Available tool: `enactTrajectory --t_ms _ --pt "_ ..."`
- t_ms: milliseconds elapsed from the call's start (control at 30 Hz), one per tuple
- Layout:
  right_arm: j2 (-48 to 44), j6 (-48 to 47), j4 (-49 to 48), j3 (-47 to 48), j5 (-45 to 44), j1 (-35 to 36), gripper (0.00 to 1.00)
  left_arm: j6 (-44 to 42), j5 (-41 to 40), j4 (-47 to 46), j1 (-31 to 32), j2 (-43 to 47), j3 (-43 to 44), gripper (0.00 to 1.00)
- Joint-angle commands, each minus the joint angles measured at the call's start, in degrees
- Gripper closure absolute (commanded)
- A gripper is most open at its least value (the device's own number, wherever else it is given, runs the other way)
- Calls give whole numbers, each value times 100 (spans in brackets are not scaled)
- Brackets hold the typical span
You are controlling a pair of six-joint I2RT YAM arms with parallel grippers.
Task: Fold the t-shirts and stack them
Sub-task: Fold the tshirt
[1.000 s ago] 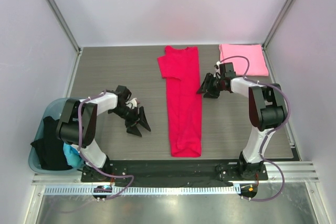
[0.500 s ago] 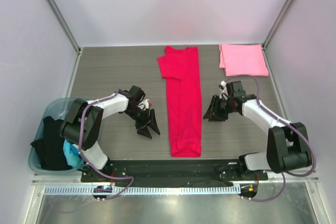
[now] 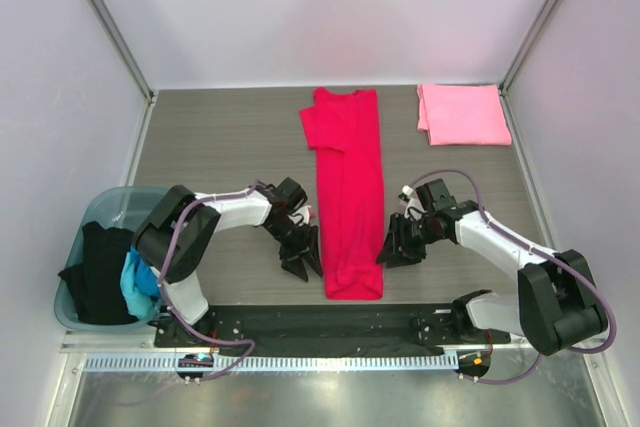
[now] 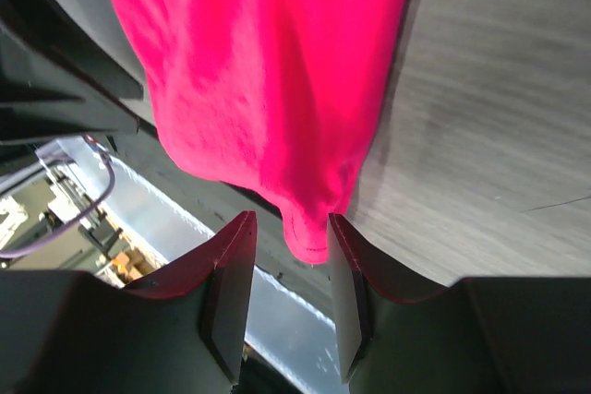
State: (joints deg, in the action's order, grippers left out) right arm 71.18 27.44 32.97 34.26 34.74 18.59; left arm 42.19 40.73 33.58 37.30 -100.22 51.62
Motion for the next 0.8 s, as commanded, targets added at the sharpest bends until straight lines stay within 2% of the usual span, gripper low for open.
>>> enactTrajectory --t_ms 0,300,367,400,433,467,500,533,633,767 --pt "-51 235 -133 -77 112 171 57 227 181 -290 163 -102 112 54" --pt "80 473 -405 -350 -11 549 56 316 348 -528 620 -506 375 52" --pt "116 525 -493 -402 -55 602 60 342 392 -624 699 -577 428 54" --pt "107 543 -537 -446 -64 611 63 359 444 -642 752 -612 428 56" --pt "98 534 -572 -464 -55 637 70 394 453 -703 761 -621 420 65" --pt "89 499 -555 -473 -81 646 86 412 471 -721 761 -612 402 70" --pt "63 482 -538 -482 -99 655 92 412 454 -713 761 -577 367 74" --pt "37 455 -424 -464 -134 663 96 404 445 -695 761 -551 341 84" --pt "-112 376 -204 -446 -292 672 99 395 392 -651 753 -358 209 100" --pt "-174 429 209 -376 -634 681 99 316 295 -467 595 -121 7 100"
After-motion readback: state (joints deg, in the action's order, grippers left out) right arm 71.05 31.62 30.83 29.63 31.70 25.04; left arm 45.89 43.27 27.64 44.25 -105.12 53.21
